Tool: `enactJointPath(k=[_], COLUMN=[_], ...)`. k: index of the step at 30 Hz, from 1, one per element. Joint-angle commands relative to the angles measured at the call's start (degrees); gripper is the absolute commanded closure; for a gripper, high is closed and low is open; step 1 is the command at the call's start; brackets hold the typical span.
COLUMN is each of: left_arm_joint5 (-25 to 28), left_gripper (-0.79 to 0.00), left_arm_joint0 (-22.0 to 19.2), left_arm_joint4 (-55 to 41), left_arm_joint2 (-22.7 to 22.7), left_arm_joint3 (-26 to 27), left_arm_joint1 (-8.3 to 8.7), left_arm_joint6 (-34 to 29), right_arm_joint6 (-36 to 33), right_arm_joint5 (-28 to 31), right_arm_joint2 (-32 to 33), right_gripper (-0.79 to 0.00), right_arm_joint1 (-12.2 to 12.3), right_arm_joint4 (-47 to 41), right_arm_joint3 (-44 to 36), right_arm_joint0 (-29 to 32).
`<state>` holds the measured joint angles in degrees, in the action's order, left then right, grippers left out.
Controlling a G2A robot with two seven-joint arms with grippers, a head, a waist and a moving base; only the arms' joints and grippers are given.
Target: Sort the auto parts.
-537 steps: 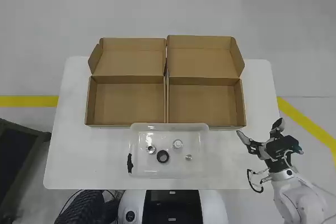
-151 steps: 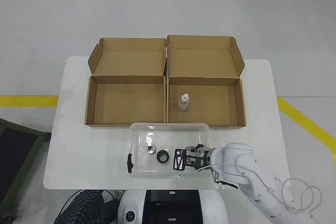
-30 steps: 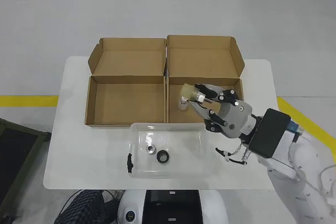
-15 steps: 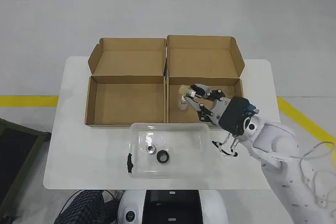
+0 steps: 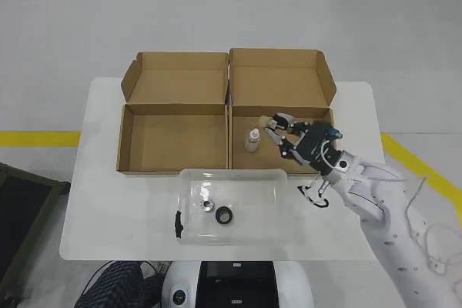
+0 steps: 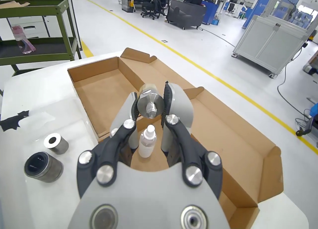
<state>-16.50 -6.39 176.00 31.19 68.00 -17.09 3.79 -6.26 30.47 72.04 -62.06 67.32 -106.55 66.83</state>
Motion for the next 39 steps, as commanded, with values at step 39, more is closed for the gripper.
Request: enactJointPath(k=[39], left_arm_joint5=[0.00], left_gripper=[-0.785], left_arm_joint0=[0.00], left_arm_joint4=[0.00], left_arm_joint2=[0.00], left_arm_joint3=[0.00], left_arm_joint1=[0.00], left_arm_joint6=[0.00], right_arm_joint6=[-34.96], right_arm_joint5=[-0.51], right_arm_joint2=[-10.24], right_gripper=[0.000], right_arm_joint1=[-1.92], right_arm_joint4=[-1.43], right_arm_joint3=[19.06], right_arm_joint0=[-15.80])
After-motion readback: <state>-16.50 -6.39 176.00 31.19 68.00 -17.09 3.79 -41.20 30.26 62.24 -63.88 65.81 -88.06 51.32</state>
